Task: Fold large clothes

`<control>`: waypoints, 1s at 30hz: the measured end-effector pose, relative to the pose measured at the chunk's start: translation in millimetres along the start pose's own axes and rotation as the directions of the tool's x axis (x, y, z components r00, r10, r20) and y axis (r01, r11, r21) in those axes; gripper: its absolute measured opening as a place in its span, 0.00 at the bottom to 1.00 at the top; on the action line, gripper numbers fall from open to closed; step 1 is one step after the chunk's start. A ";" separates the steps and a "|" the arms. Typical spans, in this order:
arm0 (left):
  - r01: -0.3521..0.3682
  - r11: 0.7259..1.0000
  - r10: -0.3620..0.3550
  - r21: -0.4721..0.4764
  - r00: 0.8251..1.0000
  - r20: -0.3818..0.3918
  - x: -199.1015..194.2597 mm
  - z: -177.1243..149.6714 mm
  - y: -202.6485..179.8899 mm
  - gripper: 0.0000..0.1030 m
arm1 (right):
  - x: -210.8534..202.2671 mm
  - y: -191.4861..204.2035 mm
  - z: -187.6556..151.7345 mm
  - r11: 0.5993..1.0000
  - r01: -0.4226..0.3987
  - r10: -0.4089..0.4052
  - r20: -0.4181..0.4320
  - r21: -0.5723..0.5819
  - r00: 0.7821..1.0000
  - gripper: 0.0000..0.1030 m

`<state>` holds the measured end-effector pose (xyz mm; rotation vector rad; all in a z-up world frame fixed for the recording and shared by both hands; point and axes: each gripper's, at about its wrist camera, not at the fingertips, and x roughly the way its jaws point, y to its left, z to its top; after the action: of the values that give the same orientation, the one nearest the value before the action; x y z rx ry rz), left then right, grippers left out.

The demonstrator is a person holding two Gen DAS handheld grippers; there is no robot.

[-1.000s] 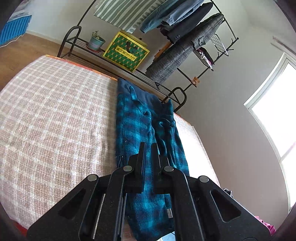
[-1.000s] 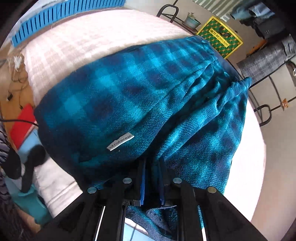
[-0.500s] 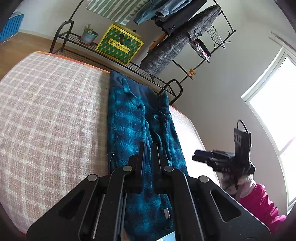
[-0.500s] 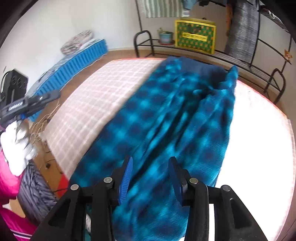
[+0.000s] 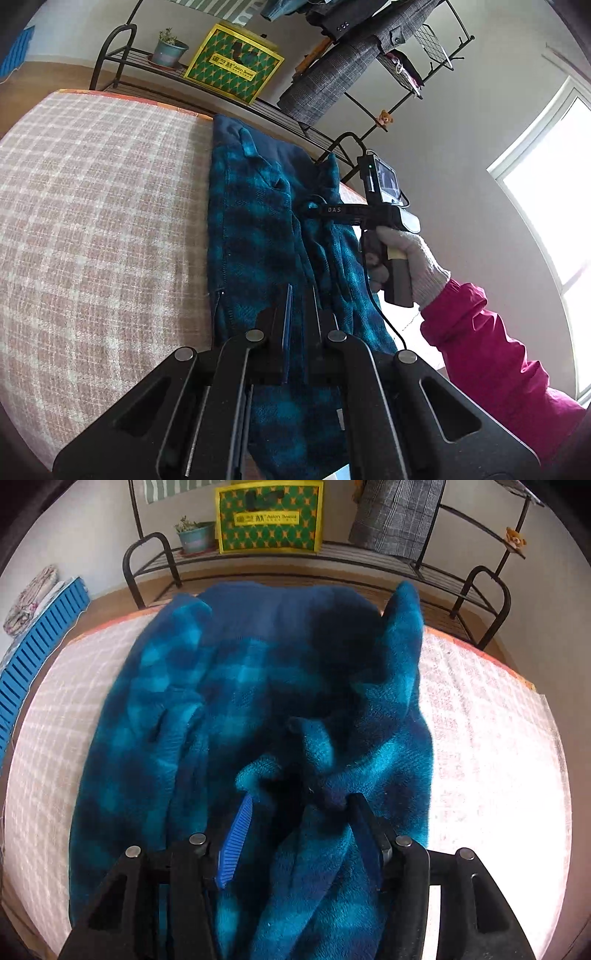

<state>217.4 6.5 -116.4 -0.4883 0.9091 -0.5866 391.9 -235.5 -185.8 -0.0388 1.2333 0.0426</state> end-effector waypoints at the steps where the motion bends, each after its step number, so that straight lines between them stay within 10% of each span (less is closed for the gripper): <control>1: -0.002 1.000 0.002 -0.004 1.000 -0.006 1.7 -0.7 2.0 0.00 | 3.2 2.7 -0.3 1.000 0.000 0.000 0.000 0.001 1.000 0.57; 6: -0.011 0.999 0.010 -0.030 0.999 -0.033 9.2 -2.7 11.0 0.01 | 14.7 24.5 -4.9 0.992 0.077 -0.076 0.011 -0.099 0.997 0.62; 9: 0.001 0.999 -0.003 -0.051 0.999 -0.041 10.8 -3.3 13.3 0.01 | 13.3 26.9 -7.7 0.984 0.128 -0.124 0.036 -0.124 0.992 0.41; 16: 0.015 1.000 -0.017 -0.025 0.999 -0.049 13.1 -4.0 2.2 0.01 | -7.6 -14.9 -10.0 0.996 -0.081 0.083 0.090 -0.023 0.992 0.16; 22: 0.029 0.999 -0.030 -0.018 0.998 -0.047 12.4 -3.2 -5.8 0.01 | -30.9 -33.9 -16.2 0.934 -0.357 0.352 0.204 -0.015 0.913 0.16; 30: 0.017 1.000 -0.017 -0.006 0.998 -0.061 18.4 -3.8 -9.8 0.01 | 8.6 -5.2 -11.6 0.946 -0.312 0.320 0.110 -0.088 0.941 0.16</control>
<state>220.5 -13.5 -123.0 -0.4857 0.9654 -0.6177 384.1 -241.2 -197.6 0.1013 1.1042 0.3637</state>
